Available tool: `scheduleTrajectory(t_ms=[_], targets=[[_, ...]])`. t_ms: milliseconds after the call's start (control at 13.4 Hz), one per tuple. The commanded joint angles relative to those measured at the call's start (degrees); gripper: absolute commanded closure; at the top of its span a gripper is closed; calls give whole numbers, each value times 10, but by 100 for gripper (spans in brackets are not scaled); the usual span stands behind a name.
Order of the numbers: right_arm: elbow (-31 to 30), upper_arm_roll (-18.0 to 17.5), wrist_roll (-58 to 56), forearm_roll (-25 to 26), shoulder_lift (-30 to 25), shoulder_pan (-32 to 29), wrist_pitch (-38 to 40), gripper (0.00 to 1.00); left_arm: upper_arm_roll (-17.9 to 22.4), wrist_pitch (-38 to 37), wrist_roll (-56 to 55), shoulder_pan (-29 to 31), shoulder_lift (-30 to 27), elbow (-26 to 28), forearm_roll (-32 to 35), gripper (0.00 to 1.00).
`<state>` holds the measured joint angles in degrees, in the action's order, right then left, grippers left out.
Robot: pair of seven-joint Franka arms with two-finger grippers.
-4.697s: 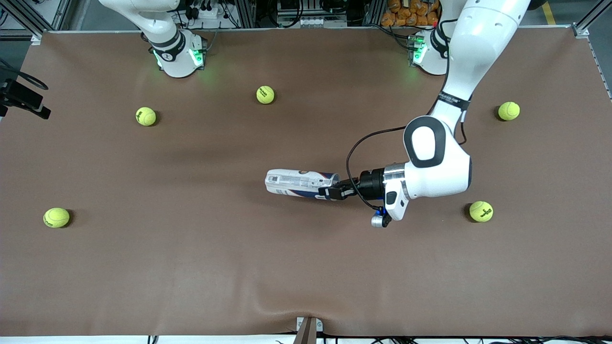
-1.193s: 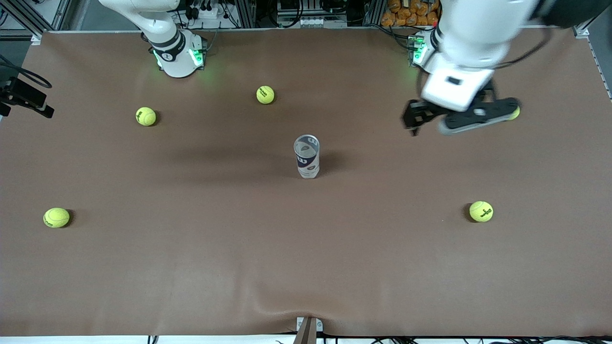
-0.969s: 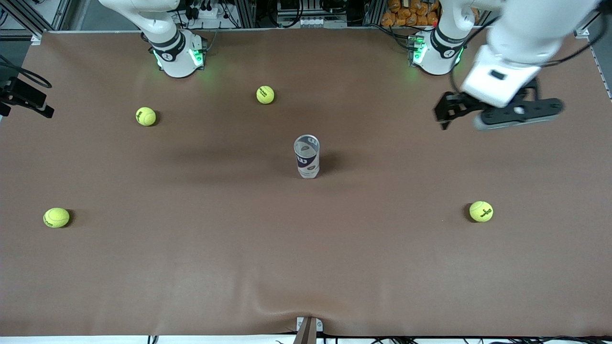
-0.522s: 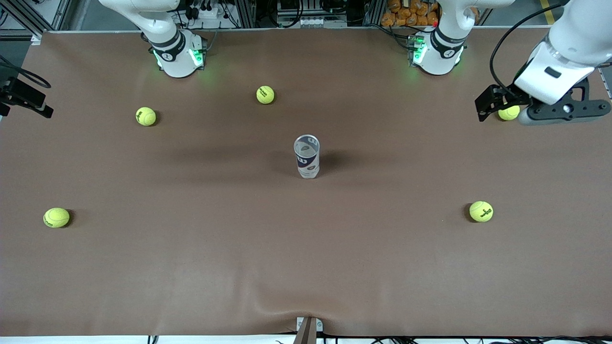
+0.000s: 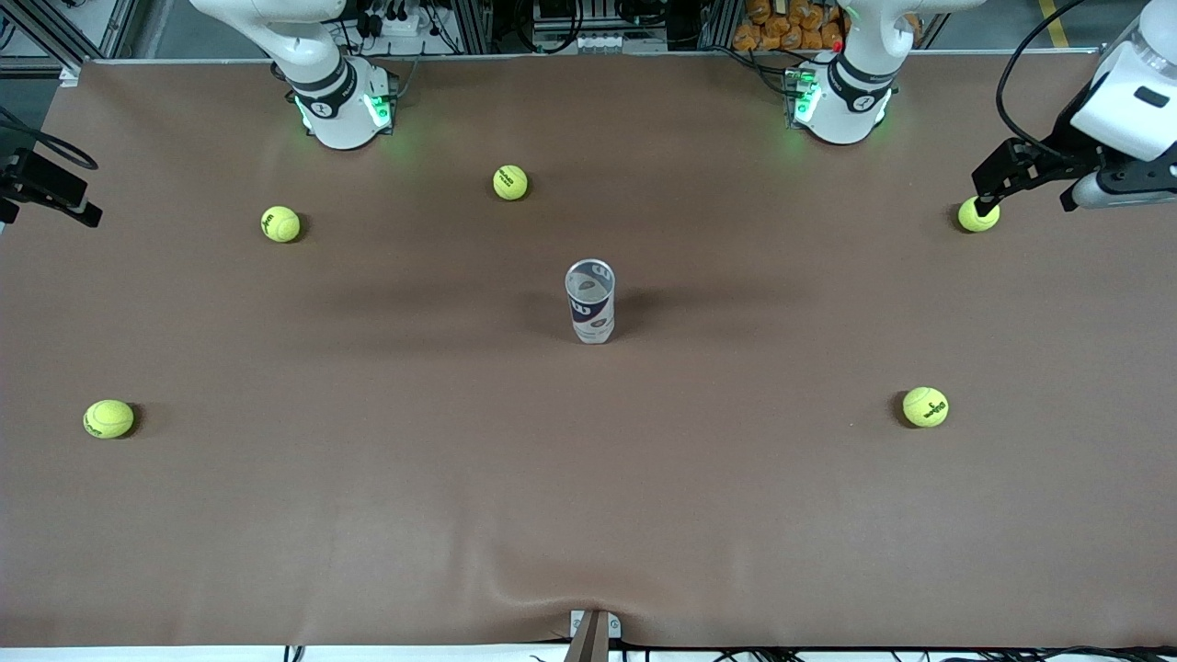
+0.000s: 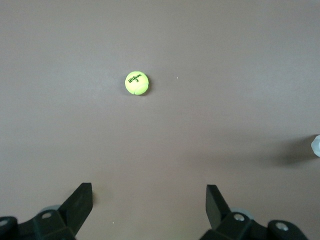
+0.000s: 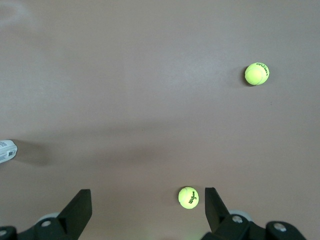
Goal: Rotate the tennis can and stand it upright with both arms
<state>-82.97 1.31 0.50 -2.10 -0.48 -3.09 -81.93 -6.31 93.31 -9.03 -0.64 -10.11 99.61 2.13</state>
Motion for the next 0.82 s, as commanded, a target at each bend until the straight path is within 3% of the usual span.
scheduleTrajectory(t_ms=[0, 746], targets=[[4, -1, 4, -5, -4, 0, 7, 0, -3, -32, 9, 13, 20, -42, -14, 0], [4, 2, 3, 5, -6, -2, 36, 0, 0, -65, 9, 13, 33, -68, -23, 0]])
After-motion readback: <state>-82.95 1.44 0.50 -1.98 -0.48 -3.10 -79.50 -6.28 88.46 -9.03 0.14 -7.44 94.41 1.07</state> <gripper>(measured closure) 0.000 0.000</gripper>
